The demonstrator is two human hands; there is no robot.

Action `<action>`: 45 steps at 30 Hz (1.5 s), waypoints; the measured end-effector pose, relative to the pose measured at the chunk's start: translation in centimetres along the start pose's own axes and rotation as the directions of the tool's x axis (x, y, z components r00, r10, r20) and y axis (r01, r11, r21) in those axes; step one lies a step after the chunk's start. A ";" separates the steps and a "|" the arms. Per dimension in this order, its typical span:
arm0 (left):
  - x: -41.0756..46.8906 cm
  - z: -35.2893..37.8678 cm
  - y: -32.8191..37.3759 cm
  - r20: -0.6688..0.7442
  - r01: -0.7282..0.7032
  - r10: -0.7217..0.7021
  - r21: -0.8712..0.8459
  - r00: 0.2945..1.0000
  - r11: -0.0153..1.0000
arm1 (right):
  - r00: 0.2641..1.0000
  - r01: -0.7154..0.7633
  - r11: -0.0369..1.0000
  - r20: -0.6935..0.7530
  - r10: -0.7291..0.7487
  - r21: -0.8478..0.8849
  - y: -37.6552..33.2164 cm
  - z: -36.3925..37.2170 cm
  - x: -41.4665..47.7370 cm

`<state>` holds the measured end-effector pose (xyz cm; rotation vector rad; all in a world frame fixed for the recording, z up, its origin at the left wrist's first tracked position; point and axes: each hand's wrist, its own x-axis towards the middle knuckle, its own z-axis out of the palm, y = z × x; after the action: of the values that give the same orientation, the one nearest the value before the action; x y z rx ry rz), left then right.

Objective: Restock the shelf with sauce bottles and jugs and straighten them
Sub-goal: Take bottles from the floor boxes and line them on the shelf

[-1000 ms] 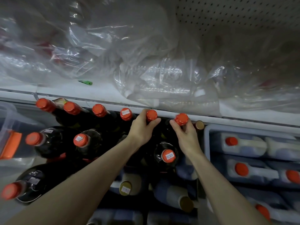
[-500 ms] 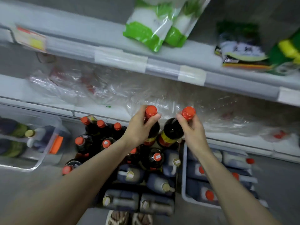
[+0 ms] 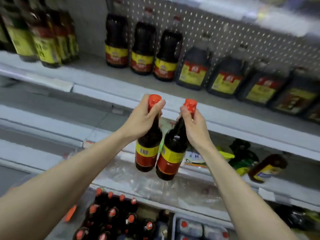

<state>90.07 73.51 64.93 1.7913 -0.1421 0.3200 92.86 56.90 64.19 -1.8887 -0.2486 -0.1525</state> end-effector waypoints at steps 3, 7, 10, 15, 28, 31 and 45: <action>2.2 -2.6 8.6 -0.075 -0.130 0.131 0.021 0.989 0.991 | 0.995 0.093 0.994 -0.030 -0.092 0.055 -8.6 -2.0 2.1; 4.5 -6.4 19.0 -0.131 -0.266 0.266 0.014 0.955 0.964 | 0.971 0.238 0.968 -0.046 -0.235 0.081 -19.4 -4.4 3.8; 5.6 -8.7 25.4 -0.190 -0.352 0.343 -0.013 0.920 0.936 | 0.937 0.350 0.926 -0.045 -0.347 0.142 -26.1 -5.7 4.6; 7.4 -11.5 33.5 -0.289 -0.502 0.500 0.075 0.816 0.862 | 0.878 0.478 0.855 -0.083 -0.472 0.200 -34.6 -6.8 6.0; 15.7 -18.7 40.8 -0.298 -0.718 0.706 0.089 0.642 0.690 | 0.690 0.705 0.705 -0.296 -0.660 0.071 -46.6 -4.1 12.2; 18.5 -20.5 41.6 -0.247 -0.752 0.743 0.078 0.622 0.655 | 0.640 0.732 0.680 -0.386 -0.664 0.043 -48.2 -2.5 14.2; 30.5 -19.9 39.9 -0.288 -0.711 0.671 -0.054 0.683 0.701 | 0.629 0.601 0.775 -0.483 -0.609 -0.193 -47.8 -1.5 26.5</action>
<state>105.79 85.28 115.28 1.4497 -0.6679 1.0515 106.78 72.96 114.61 -1.6268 -0.5029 -1.1281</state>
